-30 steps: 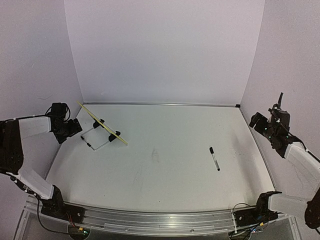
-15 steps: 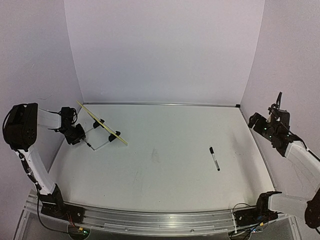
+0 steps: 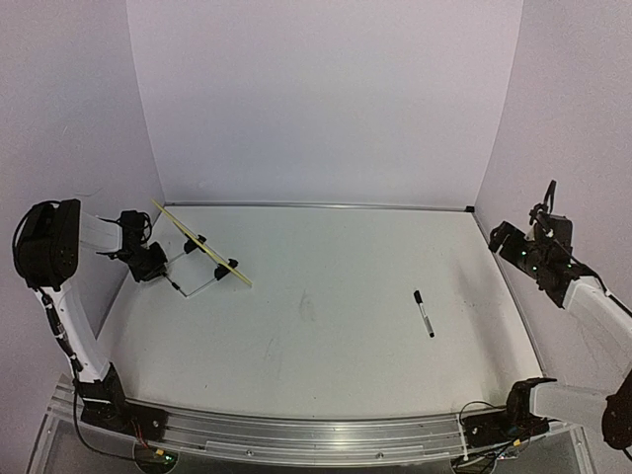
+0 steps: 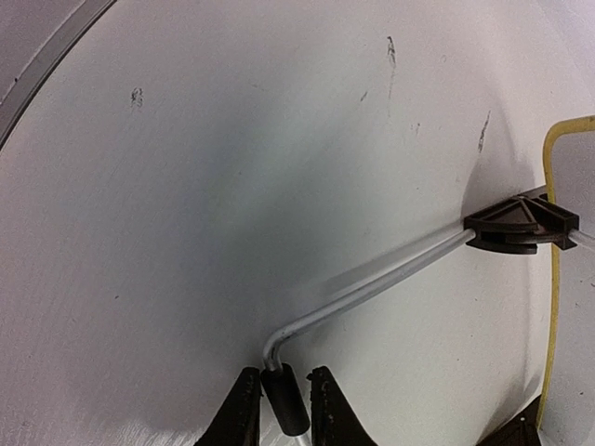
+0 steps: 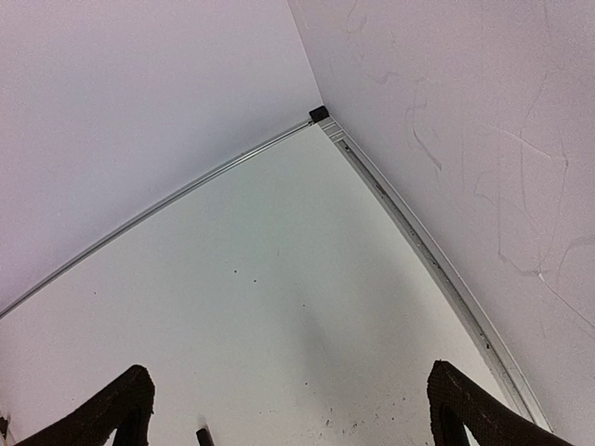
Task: Write a sentence on the whiteboard
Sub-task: Move the whiteboard stand to the center of the board.
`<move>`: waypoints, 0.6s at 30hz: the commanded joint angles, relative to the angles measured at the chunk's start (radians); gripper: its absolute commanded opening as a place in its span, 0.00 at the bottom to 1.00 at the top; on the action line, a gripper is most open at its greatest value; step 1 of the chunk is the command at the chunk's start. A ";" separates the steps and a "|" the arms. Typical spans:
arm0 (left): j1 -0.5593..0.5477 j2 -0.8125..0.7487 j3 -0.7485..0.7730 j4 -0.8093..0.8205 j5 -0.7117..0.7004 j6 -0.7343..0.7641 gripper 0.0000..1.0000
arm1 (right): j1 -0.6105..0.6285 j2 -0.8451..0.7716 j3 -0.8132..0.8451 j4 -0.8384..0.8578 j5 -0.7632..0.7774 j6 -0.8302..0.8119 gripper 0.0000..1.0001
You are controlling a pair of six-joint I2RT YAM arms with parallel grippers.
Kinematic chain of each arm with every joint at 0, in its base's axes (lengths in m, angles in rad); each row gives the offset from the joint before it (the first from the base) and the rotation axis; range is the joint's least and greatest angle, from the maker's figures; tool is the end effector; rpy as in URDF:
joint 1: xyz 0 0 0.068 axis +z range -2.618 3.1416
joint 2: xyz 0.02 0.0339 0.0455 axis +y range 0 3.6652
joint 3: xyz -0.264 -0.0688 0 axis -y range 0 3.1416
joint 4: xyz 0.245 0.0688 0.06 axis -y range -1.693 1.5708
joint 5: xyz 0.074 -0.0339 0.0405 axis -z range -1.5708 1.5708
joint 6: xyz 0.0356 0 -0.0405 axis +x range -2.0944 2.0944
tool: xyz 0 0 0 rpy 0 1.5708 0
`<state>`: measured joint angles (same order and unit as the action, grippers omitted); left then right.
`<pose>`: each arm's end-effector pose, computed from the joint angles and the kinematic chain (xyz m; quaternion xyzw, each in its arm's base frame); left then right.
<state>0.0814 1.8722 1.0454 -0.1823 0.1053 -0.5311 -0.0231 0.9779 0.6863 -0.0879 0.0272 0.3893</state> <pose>0.3658 0.0261 0.1334 -0.2754 0.9192 -0.1110 0.2585 0.2261 -0.0062 0.2789 0.1769 0.8086 0.0911 0.5537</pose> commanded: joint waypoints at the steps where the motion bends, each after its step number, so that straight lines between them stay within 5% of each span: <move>1: 0.003 0.027 0.027 0.009 0.000 0.009 0.13 | -0.001 -0.016 0.047 -0.008 -0.010 -0.011 0.98; 5: 0.003 0.038 0.027 0.006 0.017 0.017 0.01 | 0.000 -0.021 0.052 -0.013 -0.019 -0.016 0.98; 18: 0.000 0.033 -0.026 0.055 0.152 0.084 0.00 | 0.000 0.018 0.066 -0.023 -0.094 -0.033 0.98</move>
<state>0.0898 1.8927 1.0425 -0.1287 0.1474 -0.5200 -0.0231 0.9762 0.7016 -0.1137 -0.0149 0.3706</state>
